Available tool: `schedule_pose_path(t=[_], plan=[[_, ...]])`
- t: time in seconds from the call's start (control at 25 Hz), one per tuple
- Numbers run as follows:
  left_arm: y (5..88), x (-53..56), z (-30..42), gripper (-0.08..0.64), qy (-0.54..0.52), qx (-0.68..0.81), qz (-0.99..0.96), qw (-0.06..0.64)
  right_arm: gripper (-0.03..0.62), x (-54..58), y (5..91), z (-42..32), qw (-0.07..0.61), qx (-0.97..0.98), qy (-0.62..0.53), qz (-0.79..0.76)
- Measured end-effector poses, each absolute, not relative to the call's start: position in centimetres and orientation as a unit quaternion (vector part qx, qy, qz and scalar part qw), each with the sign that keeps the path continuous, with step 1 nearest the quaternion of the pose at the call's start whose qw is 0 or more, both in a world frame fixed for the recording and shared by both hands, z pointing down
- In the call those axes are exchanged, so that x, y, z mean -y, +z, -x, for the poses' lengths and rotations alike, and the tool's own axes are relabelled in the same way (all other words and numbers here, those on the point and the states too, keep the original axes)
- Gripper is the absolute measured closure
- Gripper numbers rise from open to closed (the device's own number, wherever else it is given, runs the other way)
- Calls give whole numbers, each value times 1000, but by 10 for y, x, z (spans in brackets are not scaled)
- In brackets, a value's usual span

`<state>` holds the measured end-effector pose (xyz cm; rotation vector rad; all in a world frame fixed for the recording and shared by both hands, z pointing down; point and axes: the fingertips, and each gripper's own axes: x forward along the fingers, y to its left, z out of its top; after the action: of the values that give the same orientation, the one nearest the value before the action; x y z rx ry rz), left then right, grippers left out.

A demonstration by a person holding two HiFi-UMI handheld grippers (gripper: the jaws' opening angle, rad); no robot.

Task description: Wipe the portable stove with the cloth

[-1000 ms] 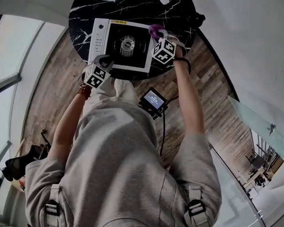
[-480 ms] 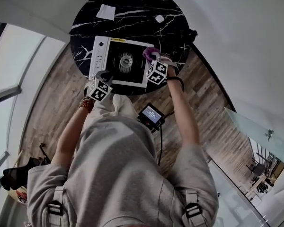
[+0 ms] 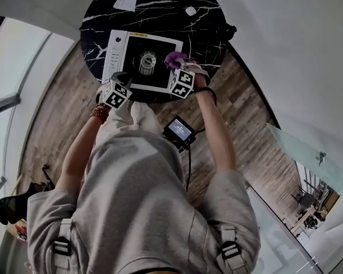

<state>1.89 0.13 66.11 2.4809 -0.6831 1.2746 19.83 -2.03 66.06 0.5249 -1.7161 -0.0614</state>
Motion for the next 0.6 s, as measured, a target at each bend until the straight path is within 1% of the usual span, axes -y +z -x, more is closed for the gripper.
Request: schedule_pose_path(t=[0.6], plan=[[664,-1,-17,515,447,238,-850,148,495,-19,661,-183,597,766,-6,-239]])
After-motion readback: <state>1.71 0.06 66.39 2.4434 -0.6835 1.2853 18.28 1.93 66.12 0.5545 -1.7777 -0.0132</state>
